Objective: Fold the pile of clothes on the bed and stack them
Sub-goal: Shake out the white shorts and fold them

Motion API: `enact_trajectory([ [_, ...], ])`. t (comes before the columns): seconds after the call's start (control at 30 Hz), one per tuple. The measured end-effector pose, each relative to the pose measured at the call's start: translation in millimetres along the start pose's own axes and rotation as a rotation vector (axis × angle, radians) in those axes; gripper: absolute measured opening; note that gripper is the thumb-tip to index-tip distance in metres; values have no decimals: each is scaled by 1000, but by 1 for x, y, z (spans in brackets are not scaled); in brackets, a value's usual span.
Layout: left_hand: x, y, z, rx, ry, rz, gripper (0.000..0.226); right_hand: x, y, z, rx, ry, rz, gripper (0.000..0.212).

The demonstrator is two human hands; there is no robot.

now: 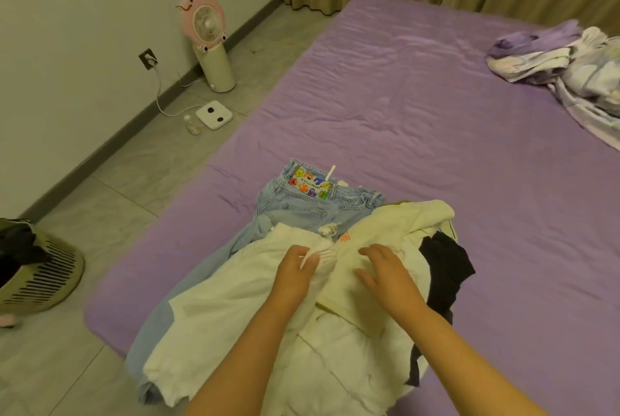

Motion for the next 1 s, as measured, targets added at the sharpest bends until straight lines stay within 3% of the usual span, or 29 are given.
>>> enact_trajectory([
  [0.23, 62, -48, 118, 204, 109, -40, 9, 28, -96, -71, -352, -232, 109, 60],
  [0.33, 101, -62, 179, 302, 214, -126, 7, 50, -145, -95, -473, -320, 85, 47],
  [0.5, 159, -85, 260, 388, 342, -103, 7, 87, -235, -103, -655, -294, 128, 2],
  [0.7, 223, -93, 329, 586, 474, -129, 23, 137, -311, -70, -696, -263, 129, 7],
  [0.83, 253, -81, 357, 486, 544, -120, 35, 167, -355, -46, -775, -200, 239, 5],
  [0.93, 276, -63, 369, 267, 585, -125, 14, 186, -387, -33, -793, -168, 340, 9],
  [1.0, 285, -50, 368, 56, 612, -68, 35, 196, -406, -29, -721, -168, 433, 12],
])
Point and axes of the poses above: each hand's wrist, its own x-axis away from the middle knuckle, its own y-axis out of the palm, z = x × y, the point moved 8 cm from there along -x, towards the middle knuckle, and after that the axes turned 12 degrees about z, right-handed, at the moved point
